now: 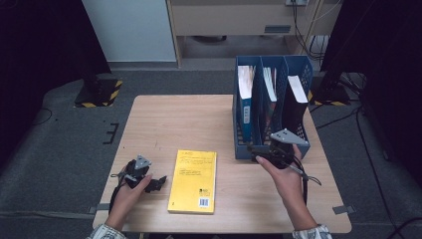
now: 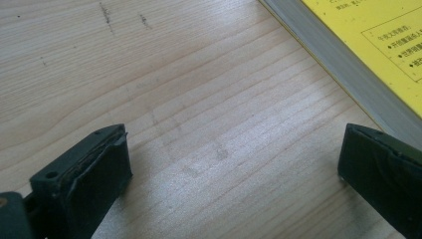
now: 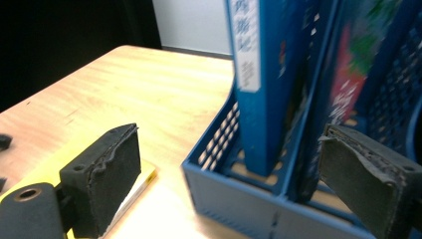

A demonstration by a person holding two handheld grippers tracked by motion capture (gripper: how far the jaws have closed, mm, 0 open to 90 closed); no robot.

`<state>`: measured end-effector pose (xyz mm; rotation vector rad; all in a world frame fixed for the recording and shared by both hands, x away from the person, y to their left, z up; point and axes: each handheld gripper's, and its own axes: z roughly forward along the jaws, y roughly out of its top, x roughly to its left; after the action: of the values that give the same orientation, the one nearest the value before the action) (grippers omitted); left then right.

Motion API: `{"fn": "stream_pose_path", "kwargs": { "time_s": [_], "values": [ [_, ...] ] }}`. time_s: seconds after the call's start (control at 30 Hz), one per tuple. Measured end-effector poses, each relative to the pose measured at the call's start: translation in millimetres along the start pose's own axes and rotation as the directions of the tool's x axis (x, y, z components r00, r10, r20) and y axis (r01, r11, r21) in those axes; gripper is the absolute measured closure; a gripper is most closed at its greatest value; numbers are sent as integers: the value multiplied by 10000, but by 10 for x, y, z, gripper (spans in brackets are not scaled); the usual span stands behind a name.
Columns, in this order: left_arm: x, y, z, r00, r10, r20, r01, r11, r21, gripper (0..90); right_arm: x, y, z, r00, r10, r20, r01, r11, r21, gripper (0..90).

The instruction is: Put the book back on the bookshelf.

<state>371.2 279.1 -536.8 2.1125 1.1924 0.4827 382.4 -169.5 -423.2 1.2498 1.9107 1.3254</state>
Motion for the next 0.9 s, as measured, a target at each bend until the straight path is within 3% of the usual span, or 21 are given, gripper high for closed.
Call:
{"fn": "stream_pose_path", "kwargs": {
  "time_s": [0.33,0.53,0.77,0.9],
  "values": [
    [2,-15,-17,9998,144,167,-144,9999,4,0,225,-275,-17,9989,-367,-308,380,9983,436,102],
    [17,-5,-23,9996,51,288,-52,10000,52,0,430,-410,63,9946,-659,-807,731,9933,898,95],
    [46,38,-59,9982,-346,499,338,9993,169,37,674,-496,181,9818,-1230,-1447,1418,9816,1276,103],
    [22,90,-90,9977,-373,562,381,9992,-143,41,789,-556,268,9749,-1462,-1678,1719,9735,1506,123]
  ]
}}
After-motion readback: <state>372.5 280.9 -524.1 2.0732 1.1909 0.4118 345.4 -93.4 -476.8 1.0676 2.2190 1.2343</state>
